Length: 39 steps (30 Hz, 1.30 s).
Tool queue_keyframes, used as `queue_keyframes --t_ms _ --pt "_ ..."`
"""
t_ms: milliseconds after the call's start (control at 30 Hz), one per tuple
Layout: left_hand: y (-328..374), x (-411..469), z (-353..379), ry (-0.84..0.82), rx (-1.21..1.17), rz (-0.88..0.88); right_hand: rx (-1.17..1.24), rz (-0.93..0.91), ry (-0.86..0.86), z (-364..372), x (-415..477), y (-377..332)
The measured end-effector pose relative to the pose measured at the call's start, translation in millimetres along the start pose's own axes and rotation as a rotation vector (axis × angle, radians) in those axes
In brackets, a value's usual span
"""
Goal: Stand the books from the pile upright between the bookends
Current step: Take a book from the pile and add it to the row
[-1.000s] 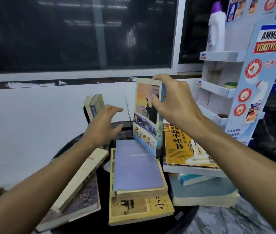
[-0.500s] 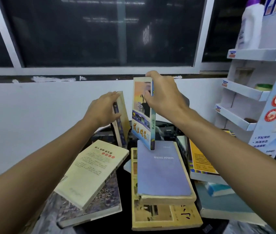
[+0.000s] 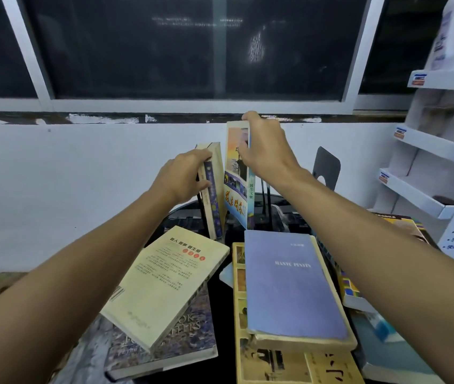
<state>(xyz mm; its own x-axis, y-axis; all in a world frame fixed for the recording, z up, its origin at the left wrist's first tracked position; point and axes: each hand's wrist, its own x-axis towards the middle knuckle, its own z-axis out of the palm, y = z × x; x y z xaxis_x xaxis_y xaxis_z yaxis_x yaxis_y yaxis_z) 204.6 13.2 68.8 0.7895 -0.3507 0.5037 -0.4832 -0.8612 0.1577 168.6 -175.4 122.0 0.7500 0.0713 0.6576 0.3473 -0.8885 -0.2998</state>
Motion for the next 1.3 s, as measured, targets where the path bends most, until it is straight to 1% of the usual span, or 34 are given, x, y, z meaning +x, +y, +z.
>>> queue_keyframes --t_ms 267,467,633,733,967,1067,1167,1300 --pt "-1.4 -1.3 7.1 0.055 -0.054 -0.023 0.026 -0.049 0.053 42.5 7.1 7.4" --pt "-1.8 -3.0 11.5 0.093 -0.148 -0.026 0.154 -0.062 0.105 70.2 -1.0 17.9" --pt "1.1 -2.5 12.4 0.106 -0.197 -0.037 0.117 -0.027 0.062 85.4 -8.2 24.7" --pt "1.0 -3.6 13.2 0.109 -0.215 -0.047 0.200 -0.031 0.068 94.2 -12.4 27.3" --pt "1.8 -5.4 12.0 0.125 -0.224 -0.092 0.248 -0.044 0.068 103.4 -14.8 32.4" --pt "2.8 -5.5 10.9 0.116 -0.224 -0.097 0.293 -0.028 0.036 104.3 -14.7 35.2" --pt "3.9 -6.4 9.3 0.121 -0.228 -0.102 0.330 -0.042 -0.032 102.8 -16.0 39.8" --pt "4.0 -6.7 9.4 0.121 -0.222 -0.090 0.355 -0.098 -0.226 93.7 -22.4 46.1"
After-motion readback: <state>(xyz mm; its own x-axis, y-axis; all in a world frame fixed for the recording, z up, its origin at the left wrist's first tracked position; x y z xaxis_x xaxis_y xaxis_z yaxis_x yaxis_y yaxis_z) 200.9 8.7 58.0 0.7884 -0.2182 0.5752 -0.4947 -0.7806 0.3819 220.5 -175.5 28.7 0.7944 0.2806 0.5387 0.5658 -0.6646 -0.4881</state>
